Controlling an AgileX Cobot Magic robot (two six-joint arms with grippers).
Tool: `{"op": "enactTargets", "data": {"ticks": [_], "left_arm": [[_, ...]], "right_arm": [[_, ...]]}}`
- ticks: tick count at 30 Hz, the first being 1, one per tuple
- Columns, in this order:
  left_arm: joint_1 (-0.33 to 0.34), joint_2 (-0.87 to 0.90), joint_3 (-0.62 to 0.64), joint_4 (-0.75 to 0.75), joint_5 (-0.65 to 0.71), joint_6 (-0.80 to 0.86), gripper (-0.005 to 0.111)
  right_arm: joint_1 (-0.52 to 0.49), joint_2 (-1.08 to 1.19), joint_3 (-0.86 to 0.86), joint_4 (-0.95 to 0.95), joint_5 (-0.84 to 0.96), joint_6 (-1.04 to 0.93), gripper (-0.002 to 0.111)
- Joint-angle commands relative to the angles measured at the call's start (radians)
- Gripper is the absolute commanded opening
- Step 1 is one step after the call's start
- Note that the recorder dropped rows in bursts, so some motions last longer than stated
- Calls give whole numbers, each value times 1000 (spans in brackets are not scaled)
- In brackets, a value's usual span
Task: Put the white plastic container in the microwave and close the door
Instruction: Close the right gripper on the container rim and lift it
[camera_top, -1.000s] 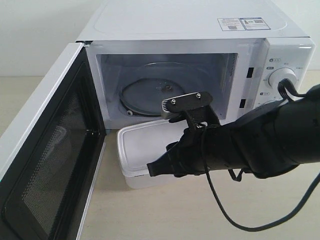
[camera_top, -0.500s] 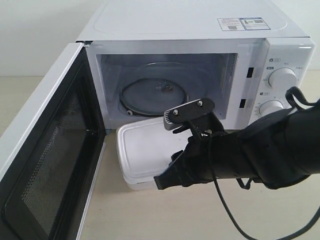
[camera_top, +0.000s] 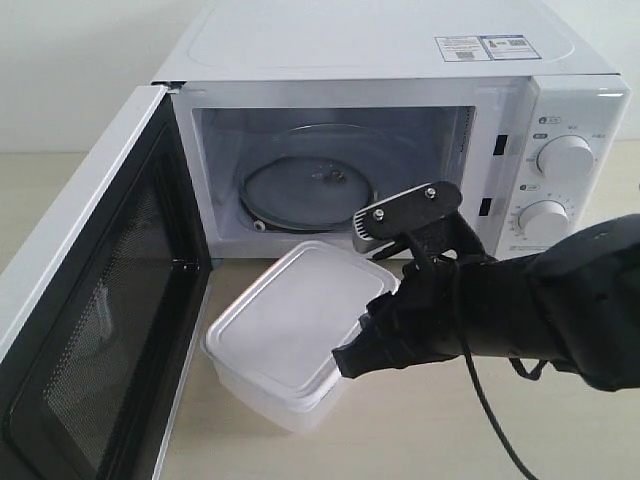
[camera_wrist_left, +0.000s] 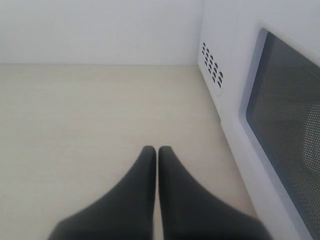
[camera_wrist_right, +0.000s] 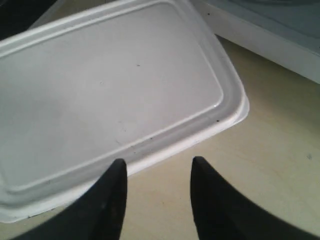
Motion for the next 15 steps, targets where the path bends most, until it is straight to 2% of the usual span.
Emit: {"op": "enactTargets", "data": {"ticks": [1, 6, 7, 9, 13, 15], "left_arm": [[3, -2, 3, -2, 0, -1, 4], [3, -2, 3, -2, 0, -1, 4], [3, -2, 3, -2, 0, -1, 4], [3, -2, 3, -2, 0, -1, 4], [3, -2, 3, -2, 0, -1, 4], [3, -2, 3, -2, 0, -1, 4]], "right_arm": [[-33, -40, 38, 60, 30, 26, 40], [-121, -43, 68, 107, 277, 185, 40], [-163, -43, 68, 107, 396, 244, 40], [-228, -43, 68, 112, 522, 284, 40], [-335, -7, 71, 123, 673, 310, 40], [-350, 49, 71, 150, 743, 279, 40]]}}
